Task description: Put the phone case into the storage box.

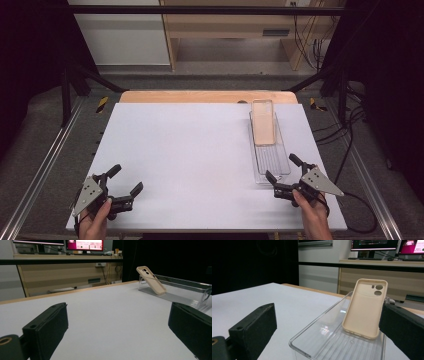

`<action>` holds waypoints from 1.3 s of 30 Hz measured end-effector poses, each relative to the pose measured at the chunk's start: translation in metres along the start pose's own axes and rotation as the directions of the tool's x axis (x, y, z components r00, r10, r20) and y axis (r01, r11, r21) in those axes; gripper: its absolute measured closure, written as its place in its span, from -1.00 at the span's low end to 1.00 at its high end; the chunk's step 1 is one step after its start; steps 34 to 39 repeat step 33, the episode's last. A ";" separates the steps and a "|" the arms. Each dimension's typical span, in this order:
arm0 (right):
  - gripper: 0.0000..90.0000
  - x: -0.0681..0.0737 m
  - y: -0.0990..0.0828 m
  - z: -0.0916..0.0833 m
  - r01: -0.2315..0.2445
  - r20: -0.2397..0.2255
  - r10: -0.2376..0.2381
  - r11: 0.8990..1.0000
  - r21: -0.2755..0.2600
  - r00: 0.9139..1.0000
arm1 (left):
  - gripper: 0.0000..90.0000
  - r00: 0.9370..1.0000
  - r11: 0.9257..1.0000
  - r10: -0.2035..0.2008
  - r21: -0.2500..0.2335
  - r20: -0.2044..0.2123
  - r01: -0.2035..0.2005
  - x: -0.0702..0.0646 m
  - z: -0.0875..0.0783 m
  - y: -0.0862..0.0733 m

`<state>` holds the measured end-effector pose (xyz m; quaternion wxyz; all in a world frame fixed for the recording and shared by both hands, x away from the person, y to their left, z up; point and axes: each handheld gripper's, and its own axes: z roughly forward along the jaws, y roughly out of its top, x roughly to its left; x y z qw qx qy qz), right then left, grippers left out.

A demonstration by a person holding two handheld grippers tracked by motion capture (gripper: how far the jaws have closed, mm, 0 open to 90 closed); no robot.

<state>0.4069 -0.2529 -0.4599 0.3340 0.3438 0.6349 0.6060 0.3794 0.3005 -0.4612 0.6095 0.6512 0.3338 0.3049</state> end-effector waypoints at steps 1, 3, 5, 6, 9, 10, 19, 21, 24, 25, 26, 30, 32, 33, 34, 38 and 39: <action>-0.96 0.000 -0.001 0.000 0.003 0.001 -0.003 1.000 0.001 1.000 | -0.95 1.000 1.000 0.000 0.001 0.000 0.000 0.000 0.000 0.000; -0.96 0.000 -0.002 0.001 0.001 -0.001 -0.001 1.000 0.001 1.000 | -0.95 1.000 1.000 -0.003 -0.002 0.001 0.003 0.001 0.000 0.000; -0.96 0.001 -0.003 0.002 0.003 -0.002 -0.003 1.000 0.002 1.000 | -0.95 1.000 1.000 -0.004 -0.003 0.001 0.004 0.001 0.000 0.000; -0.96 0.001 -0.003 0.002 -0.001 -0.005 0.001 1.000 0.004 1.000 | -0.95 1.000 1.000 -0.004 -0.003 0.002 0.004 0.000 0.000 0.000; -0.96 0.003 -0.003 0.004 -0.005 -0.010 0.005 1.000 0.002 1.000 | -0.95 1.000 1.000 -0.004 -0.005 0.005 0.004 0.000 0.000 0.000; -0.96 0.003 -0.003 0.004 -0.007 -0.012 0.007 1.000 0.003 1.000 | -0.95 1.000 1.000 -0.004 -0.005 0.006 0.004 0.000 0.000 0.000; -0.96 0.006 -0.004 0.009 -0.013 -0.032 0.013 1.000 0.013 0.999 | -0.95 1.000 1.000 0.000 -0.003 0.016 0.000 -0.002 0.001 0.000; -0.96 0.007 -0.004 0.010 -0.026 -0.034 0.027 0.999 0.018 0.999 | -0.95 1.000 1.000 0.000 -0.001 0.017 0.000 -0.003 0.001 0.000; -0.96 0.007 -0.004 0.013 -0.046 -0.031 0.046 0.999 0.027 0.998 | -0.95 1.000 1.000 -0.002 -0.003 0.019 0.002 -0.003 0.001 0.000; -0.95 0.007 -0.004 0.014 -0.050 -0.028 0.051 0.998 0.026 0.998 | -0.95 1.000 1.000 0.000 -0.002 0.020 0.000 -0.003 0.001 0.000; -0.95 0.006 -0.004 0.015 -0.054 -0.022 0.054 0.998 0.034 0.998 | -0.95 1.000 1.000 0.000 -0.002 0.020 0.000 -0.004 0.001 0.000; -0.94 0.006 -0.003 0.015 -0.072 0.004 0.072 0.996 0.055 0.997 | -0.95 1.000 1.000 0.003 -0.001 0.017 -0.003 -0.003 0.000 0.001; -0.94 0.005 -0.001 0.013 -0.081 0.011 0.081 0.995 0.049 0.997 | -0.95 1.000 1.000 0.004 0.003 0.014 -0.004 -0.003 0.001 0.001; -0.94 0.004 0.001 0.012 -0.084 0.013 0.083 0.996 0.044 0.996 | -0.95 1.000 1.000 0.003 0.004 0.014 -0.003 -0.003 0.001 0.001; -0.94 0.004 0.001 0.012 -0.084 0.013 0.083 0.996 0.044 0.996 | -0.95 1.000 1.000 0.003 0.004 0.014 -0.003 -0.003 0.001 0.001; -0.94 0.004 0.001 0.012 -0.084 0.013 0.083 0.996 0.044 0.996 | -0.95 1.000 1.000 0.003 0.004 0.014 -0.003 -0.003 0.001 0.001; -0.94 0.004 0.001 0.012 -0.084 0.013 0.083 0.996 0.044 0.996 | -0.95 1.000 1.000 0.003 0.004 0.014 -0.003 -0.003 0.001 0.001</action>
